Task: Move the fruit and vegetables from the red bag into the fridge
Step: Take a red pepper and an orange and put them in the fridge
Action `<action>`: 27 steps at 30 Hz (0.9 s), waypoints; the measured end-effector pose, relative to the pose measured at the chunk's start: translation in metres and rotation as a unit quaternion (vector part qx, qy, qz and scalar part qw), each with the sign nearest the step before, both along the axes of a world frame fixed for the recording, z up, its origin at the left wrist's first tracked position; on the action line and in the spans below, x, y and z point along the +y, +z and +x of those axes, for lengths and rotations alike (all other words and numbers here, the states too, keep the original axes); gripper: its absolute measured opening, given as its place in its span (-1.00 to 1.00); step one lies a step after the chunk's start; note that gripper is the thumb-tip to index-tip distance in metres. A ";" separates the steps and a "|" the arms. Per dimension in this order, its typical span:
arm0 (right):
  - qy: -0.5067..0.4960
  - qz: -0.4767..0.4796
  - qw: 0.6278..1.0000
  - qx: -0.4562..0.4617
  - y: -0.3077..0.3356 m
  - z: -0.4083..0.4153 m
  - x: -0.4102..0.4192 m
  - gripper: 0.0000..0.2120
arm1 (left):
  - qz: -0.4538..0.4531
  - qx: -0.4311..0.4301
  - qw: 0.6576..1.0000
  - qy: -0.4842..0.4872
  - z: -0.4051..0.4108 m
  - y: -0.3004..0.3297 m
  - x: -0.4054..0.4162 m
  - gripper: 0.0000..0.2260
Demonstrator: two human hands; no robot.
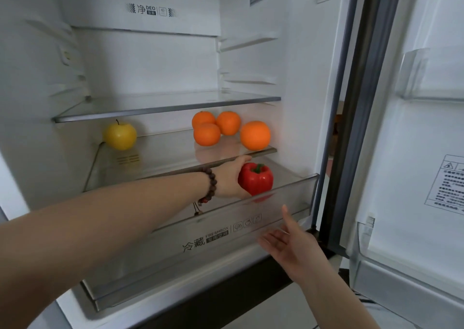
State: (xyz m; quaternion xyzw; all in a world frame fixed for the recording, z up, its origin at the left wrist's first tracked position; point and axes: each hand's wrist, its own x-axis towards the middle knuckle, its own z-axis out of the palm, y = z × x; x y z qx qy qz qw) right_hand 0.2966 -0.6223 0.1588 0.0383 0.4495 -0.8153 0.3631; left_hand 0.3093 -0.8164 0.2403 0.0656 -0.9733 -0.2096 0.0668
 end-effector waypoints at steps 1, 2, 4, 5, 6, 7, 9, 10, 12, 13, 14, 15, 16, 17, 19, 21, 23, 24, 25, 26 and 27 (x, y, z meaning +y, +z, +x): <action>0.000 -0.001 1.000 -0.001 -0.001 0.000 0.001 -0.72 | 0.004 -0.003 1.000 0.004 -0.004 -0.008 0.001 -0.29; 0.000 0.000 1.000 -0.003 -0.002 -0.003 -0.001 -0.71 | 0.016 -0.001 1.000 0.006 -0.011 -0.018 -0.002 -0.36; -0.002 0.000 1.000 -0.006 -0.002 -0.004 0.000 -0.66 | 0.026 -0.008 1.000 0.006 -0.019 -0.029 -0.002 -0.42; -0.004 0.001 1.000 -0.006 -0.002 -0.004 0.001 -0.62 | 0.027 -0.011 1.000 0.010 -0.021 -0.032 -0.001 -0.42; -0.005 0.002 1.000 -0.008 -0.003 -0.004 0.000 -0.60 | 0.029 -0.004 1.000 0.012 -0.025 -0.036 -0.003 -0.41; -0.007 0.003 1.000 -0.011 -0.004 -0.005 -0.001 -0.59 | 0.025 0.002 0.999 0.020 -0.029 -0.037 -0.004 -0.39; -0.012 0.005 1.000 -0.015 -0.004 -0.005 -0.002 -0.56 | 0.029 0.018 0.999 0.035 -0.035 -0.040 -0.006 -0.36; -0.013 0.006 1.000 -0.017 -0.003 -0.005 -0.003 -0.56 | 0.033 0.020 0.998 0.041 -0.038 -0.043 -0.007 -0.35; -0.012 0.011 1.000 -0.021 -0.002 -0.005 -0.003 -0.57 | 0.045 0.008 0.998 0.052 -0.044 -0.049 -0.007 -0.37; -0.011 0.011 1.000 -0.023 -0.001 -0.006 -0.003 -0.58 | 0.046 -0.004 0.997 0.056 -0.046 -0.052 -0.007 -0.36; -0.009 0.010 1.000 -0.024 0.000 -0.006 -0.003 -0.59 | 0.044 -0.018 0.997 0.057 -0.048 -0.056 -0.008 -0.33; -0.008 0.008 1.000 -0.024 0.000 -0.006 -0.003 -0.60 | 0.043 -0.030 0.997 0.058 -0.049 -0.059 -0.008 -0.29; -0.009 0.007 1.000 -0.022 0.000 -0.007 -0.003 -0.60 | 0.043 -0.035 0.997 0.058 -0.049 -0.061 -0.008 -0.25; -0.009 0.006 1.000 -0.019 0.000 -0.007 -0.003 -0.59 | 0.045 -0.039 0.996 0.061 -0.049 -0.061 -0.009 -0.23; -0.010 0.005 1.000 -0.013 0.000 -0.007 -0.003 -0.58 | 0.041 -0.043 0.996 0.072 -0.046 -0.061 -0.010 -0.25; -0.012 0.003 1.000 -0.010 0.000 -0.006 -0.003 -0.58 | 0.035 -0.052 0.995 0.082 -0.043 -0.059 -0.010 -0.28; -0.010 0.000 1.000 -0.011 -0.001 -0.005 -0.003 -0.58 | 0.029 -0.067 0.993 0.088 -0.041 -0.053 -0.009 -0.29; -0.010 0.000 1.000 -0.011 -0.002 -0.005 -0.003 -0.57 | 0.024 -0.077 0.993 0.088 -0.040 -0.050 -0.008 -0.30; -0.011 0.000 1.000 -0.011 -0.002 -0.005 -0.003 -0.58 | 0.012 -0.088 0.993 0.084 -0.038 -0.046 -0.008 -0.29; -0.012 0.001 1.000 -0.010 -0.001 -0.004 -0.003 -0.61 | -0.004 -0.098 0.992 0.077 -0.036 -0.040 -0.006 -0.29; -0.012 0.001 1.000 -0.011 0.000 -0.004 -0.003 -0.63 | -0.018 -0.109 0.991 0.072 -0.032 -0.034 -0.005 -0.29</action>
